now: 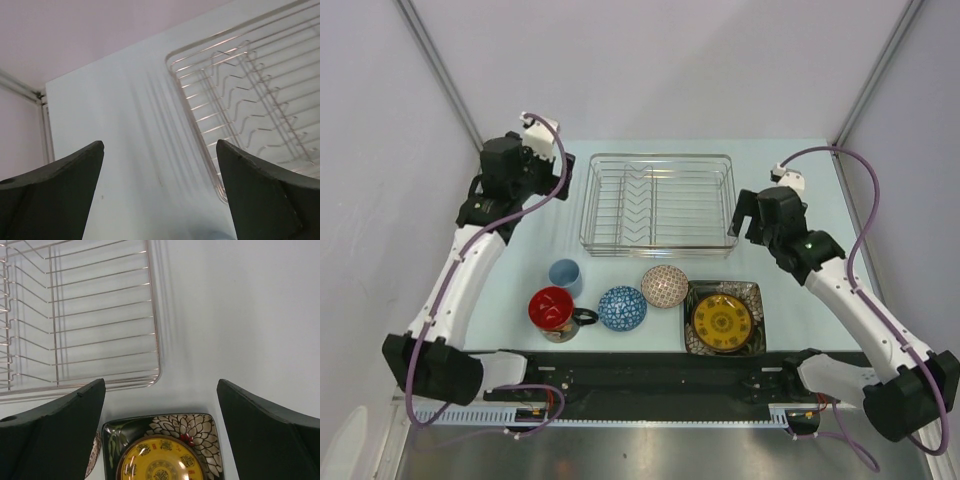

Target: Load the mixed dishes into the dish rack

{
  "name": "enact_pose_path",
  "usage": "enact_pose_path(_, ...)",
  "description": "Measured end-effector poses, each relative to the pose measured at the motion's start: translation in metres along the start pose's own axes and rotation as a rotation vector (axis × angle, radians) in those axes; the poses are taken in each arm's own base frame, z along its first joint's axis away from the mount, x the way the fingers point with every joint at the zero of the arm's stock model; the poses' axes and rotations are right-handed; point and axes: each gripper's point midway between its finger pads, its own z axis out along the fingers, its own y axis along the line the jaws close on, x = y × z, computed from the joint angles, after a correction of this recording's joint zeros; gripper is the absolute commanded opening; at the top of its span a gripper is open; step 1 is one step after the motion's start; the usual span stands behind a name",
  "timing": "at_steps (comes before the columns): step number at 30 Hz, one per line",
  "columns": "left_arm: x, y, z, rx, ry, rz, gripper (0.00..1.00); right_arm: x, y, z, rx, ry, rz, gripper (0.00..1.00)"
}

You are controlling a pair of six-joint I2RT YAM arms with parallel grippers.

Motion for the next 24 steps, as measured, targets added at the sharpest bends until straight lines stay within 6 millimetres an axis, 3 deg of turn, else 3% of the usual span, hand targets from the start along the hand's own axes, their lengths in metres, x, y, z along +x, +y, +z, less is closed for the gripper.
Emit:
enact_pose_path(3, -0.012, -0.022, -0.019, 0.100, -0.032, 0.009, 1.00, 0.008, 0.005, -0.005, -0.014, 0.025, -0.021, 1.00)
enact_pose_path(6, -0.006, -0.066, -0.029, 0.238, -0.011, 0.056, 1.00, 0.022, 0.014, -0.012, -0.035, 0.060, -0.066, 1.00)
enact_pose_path(8, 0.007, -0.105, -0.034, 0.343, 0.019, 0.112, 1.00, 0.026, 0.021, -0.018, -0.058, 0.063, -0.089, 1.00)
enact_pose_path(9, 0.020, -0.131, -0.037, 0.410, 0.046, 0.158, 1.00, 0.027, 0.026, -0.024, -0.076, 0.057, -0.098, 1.00)
enact_pose_path(12, 0.059, -0.185, -0.045, 0.551, 0.145, 0.258, 1.00, 0.018, 0.026, -0.037, -0.099, 0.012, -0.086, 1.00)
enact_pose_path(14, 0.077, -0.204, -0.043, 0.598, 0.202, 0.290, 1.00, 0.009, 0.023, -0.047, -0.106, -0.027, -0.065, 1.00)
enact_pose_path(18, 0.107, -0.222, -0.028, 0.620, 0.302, 0.325, 1.00, 0.000, 0.015, -0.064, -0.104, -0.075, -0.037, 0.98)
enact_pose_path(24, 0.129, -0.242, -0.018, 0.646, 0.362, 0.339, 1.00, -0.003, 0.003, -0.085, -0.108, -0.106, 0.000, 0.93)
